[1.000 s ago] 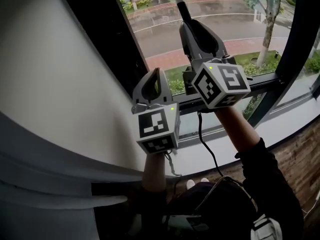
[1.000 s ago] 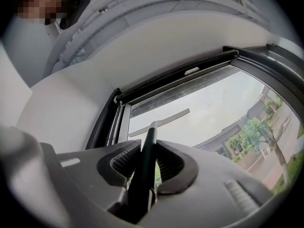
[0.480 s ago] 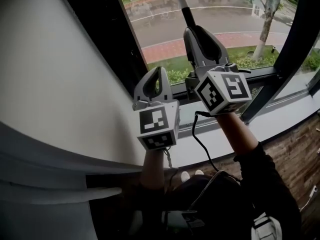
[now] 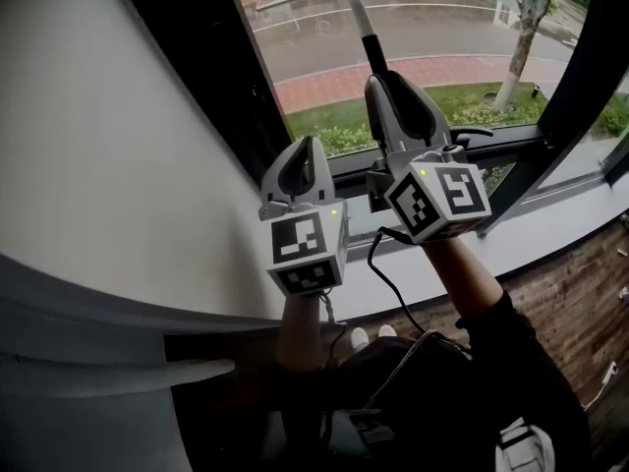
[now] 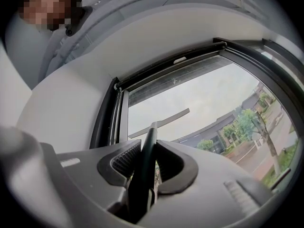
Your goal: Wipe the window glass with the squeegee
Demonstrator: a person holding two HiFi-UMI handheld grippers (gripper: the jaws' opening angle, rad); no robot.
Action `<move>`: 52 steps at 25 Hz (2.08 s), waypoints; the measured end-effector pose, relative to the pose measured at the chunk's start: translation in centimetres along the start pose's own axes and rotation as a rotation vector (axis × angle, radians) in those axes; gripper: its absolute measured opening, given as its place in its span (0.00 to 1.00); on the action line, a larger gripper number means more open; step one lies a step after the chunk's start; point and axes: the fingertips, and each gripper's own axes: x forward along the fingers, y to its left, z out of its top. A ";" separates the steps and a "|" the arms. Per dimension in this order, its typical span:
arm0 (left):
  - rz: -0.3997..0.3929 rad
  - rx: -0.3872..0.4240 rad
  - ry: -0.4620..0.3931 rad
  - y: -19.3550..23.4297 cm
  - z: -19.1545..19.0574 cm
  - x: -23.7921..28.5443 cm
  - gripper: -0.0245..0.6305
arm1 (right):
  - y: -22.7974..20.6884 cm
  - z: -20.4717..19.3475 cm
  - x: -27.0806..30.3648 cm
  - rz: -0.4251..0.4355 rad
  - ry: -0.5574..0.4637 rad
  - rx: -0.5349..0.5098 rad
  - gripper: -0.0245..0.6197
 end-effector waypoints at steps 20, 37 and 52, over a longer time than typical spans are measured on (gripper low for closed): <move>-0.007 -0.043 0.112 -0.8 -5.6 -1.2 0.04 | -1.3 -6.8 -5.3 -0.048 0.167 0.077 0.19; -0.018 -0.082 0.228 -1.5 -10.9 -2.2 0.04 | -2.8 -14.9 -10.4 -0.136 0.360 0.172 0.19; -0.005 -0.113 0.318 -1.6 -14.9 -3.0 0.04 | -4.0 -21.5 -13.9 -0.202 0.528 0.230 0.19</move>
